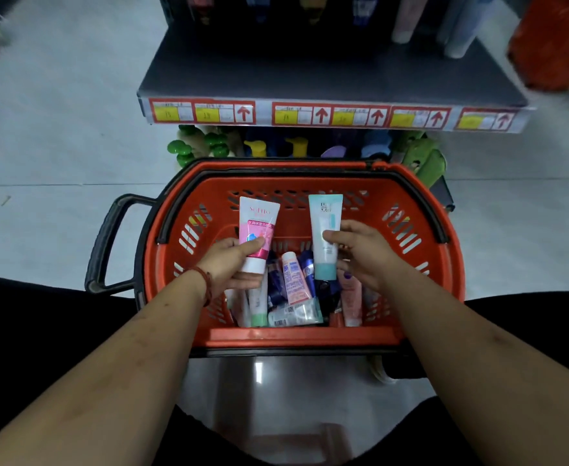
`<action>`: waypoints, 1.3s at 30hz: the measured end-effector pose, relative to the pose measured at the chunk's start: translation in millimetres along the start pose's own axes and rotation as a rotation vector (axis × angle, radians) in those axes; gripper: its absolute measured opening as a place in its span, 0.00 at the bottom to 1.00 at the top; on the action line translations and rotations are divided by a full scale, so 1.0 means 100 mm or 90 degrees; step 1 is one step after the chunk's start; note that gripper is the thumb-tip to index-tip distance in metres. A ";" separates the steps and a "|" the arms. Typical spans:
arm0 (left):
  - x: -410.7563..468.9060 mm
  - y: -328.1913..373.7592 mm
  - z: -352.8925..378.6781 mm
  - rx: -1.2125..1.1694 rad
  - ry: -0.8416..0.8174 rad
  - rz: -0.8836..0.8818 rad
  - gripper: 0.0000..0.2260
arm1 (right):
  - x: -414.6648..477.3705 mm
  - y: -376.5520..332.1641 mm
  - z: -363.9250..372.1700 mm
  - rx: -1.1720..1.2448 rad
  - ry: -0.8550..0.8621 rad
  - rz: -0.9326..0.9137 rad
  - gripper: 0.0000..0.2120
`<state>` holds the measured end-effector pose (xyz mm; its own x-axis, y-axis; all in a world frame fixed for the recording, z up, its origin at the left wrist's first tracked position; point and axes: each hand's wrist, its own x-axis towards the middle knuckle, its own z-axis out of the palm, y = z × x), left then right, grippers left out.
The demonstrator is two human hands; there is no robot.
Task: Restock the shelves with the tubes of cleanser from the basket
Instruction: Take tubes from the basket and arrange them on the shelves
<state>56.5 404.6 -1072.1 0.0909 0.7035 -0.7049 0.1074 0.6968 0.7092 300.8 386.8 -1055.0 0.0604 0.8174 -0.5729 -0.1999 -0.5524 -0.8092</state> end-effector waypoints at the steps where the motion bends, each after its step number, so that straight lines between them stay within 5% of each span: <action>1: -0.03 0.04 0.03 -0.037 -0.009 0.011 0.18 | -0.02 -0.04 0.01 0.009 -0.001 -0.008 0.13; 10: -0.15 0.22 0.13 -0.195 -0.078 0.093 0.06 | -0.14 -0.29 0.18 0.058 -0.044 -0.057 0.13; 39: -0.29 0.30 0.16 -0.217 -0.141 0.150 0.12 | -0.22 -0.39 0.27 0.033 -0.073 -0.084 0.14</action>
<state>72.6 403.0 -1030.5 0.2867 0.8270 -0.4836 -0.2698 0.5541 0.7875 280.4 394.5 -1007.3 -0.0215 0.8970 -0.4415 -0.2477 -0.4326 -0.8669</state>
